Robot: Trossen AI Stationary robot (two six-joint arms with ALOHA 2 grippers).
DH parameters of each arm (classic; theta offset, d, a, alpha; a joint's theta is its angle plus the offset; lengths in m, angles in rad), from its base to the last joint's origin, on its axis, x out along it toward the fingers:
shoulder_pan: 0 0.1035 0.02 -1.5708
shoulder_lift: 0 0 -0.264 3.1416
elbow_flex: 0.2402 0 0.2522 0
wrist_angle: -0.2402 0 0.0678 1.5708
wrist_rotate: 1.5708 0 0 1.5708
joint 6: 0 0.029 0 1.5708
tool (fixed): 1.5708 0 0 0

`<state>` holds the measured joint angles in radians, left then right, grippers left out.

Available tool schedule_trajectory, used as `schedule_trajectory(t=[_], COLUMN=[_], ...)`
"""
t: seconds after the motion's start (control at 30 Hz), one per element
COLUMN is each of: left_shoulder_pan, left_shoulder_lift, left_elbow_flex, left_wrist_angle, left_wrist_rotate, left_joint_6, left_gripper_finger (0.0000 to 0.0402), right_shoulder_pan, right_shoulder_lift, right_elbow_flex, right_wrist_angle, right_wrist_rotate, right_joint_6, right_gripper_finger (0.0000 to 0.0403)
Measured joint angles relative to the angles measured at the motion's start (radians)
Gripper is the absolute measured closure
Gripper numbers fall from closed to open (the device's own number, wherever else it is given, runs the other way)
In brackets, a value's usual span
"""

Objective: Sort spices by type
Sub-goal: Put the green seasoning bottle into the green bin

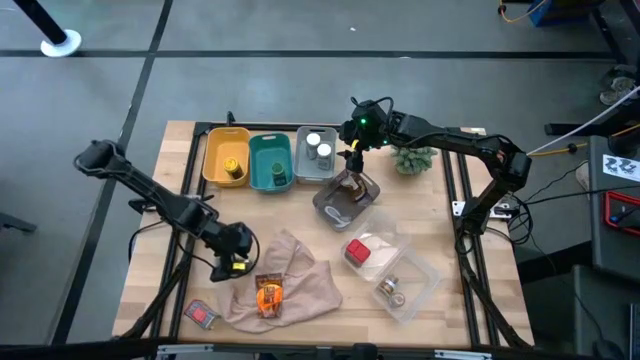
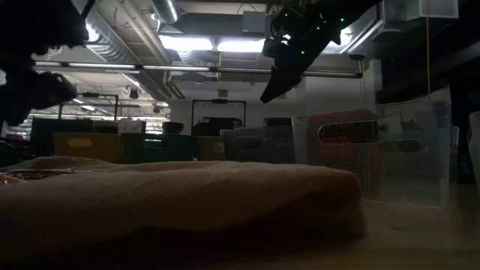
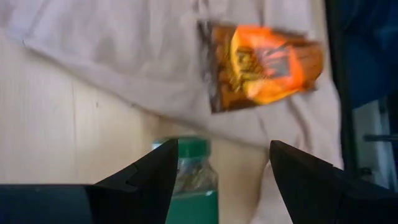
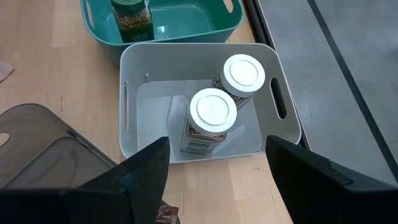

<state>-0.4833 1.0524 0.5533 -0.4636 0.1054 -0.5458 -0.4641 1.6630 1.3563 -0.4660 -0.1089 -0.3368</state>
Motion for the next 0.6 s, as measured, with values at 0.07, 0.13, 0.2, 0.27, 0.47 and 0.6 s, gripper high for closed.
schedule_trajectory(t=[0.07,0.13,0.2,0.27,0.47,0.6], left_shoulder_pan=[-0.003,-0.003,-0.003,-0.002,-0.002,-0.002], left_shoulder_lift=[0.029,0.052,0.071,0.089,0.129,0.158], left_elbow_flex=[0.000,0.000,0.000,0.000,0.000,0.000], left_wrist_angle=[-0.004,-0.007,-0.007,-0.007,-0.007,-0.006], left_wrist_rotate=[0.000,-0.001,-0.003,-0.004,-0.004,-0.030], left_joint_6=[-0.005,-0.015,-0.024,-0.023,-0.023,-0.023], left_gripper_finger=[0.0163,0.0163,0.0163,0.0163,0.0163,0.0163], right_shoulder_pan=[0.000,0.000,0.000,0.000,0.000,0.000], right_shoulder_lift=[0.000,0.000,0.000,0.000,0.000,0.000], right_elbow_flex=[0.000,0.000,0.000,0.000,0.000,0.000], right_wrist_angle=[0.000,0.000,0.000,0.000,0.000,0.000], right_wrist_rotate=[0.000,0.000,0.000,0.000,0.000,0.000], right_joint_6=[0.000,0.000,0.000,0.000,0.000,0.000], right_gripper_finger=[0.0136,0.0136,0.0136,0.0136,0.0136,0.0136])
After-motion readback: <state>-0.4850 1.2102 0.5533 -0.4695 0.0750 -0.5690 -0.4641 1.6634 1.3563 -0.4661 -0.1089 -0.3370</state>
